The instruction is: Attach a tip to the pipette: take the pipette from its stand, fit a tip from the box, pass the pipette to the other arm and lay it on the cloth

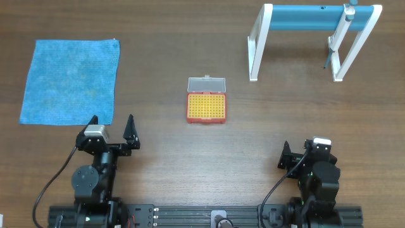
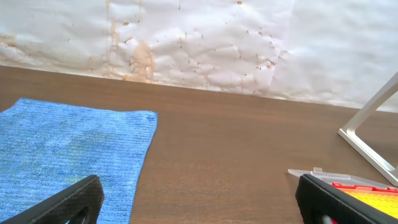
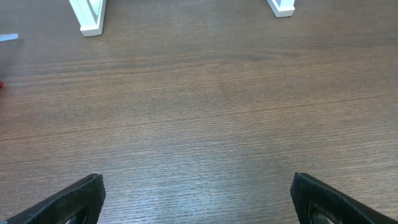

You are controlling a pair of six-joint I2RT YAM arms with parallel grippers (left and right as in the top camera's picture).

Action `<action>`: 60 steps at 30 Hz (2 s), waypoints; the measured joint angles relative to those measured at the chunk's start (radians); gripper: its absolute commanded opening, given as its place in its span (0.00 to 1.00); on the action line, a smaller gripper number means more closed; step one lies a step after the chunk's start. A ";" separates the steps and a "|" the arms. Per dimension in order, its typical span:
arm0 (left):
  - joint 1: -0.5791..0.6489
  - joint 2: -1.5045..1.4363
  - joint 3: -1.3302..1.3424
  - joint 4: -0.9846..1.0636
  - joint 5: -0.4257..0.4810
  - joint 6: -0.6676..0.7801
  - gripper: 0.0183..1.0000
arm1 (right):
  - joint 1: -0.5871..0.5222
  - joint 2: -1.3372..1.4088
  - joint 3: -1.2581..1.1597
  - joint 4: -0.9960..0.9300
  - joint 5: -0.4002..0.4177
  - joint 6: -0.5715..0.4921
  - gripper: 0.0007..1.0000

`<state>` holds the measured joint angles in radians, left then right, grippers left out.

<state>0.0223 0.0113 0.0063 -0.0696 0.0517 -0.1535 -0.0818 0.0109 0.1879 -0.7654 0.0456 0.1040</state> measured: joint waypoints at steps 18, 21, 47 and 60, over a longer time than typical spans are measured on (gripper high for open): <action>0.000 0.000 0.000 0.000 -0.001 0.000 1.00 | 0.000 0.054 0.004 0.194 -0.064 0.040 0.97; 0.000 0.000 0.000 -0.001 -0.004 0.000 1.00 | 0.000 0.172 0.045 0.224 -0.079 0.053 0.98; 0.000 0.000 0.000 -0.001 -0.007 0.003 1.00 | -0.396 1.245 0.861 0.346 -0.461 -0.407 0.98; 0.000 0.000 0.000 -0.001 -0.007 0.003 1.00 | -0.417 1.519 0.863 0.697 -0.660 -0.391 0.98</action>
<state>0.0223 0.0109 0.0063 -0.0708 0.0444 -0.1509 -0.4984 1.5295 1.0508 -0.0689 -0.6147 -0.2874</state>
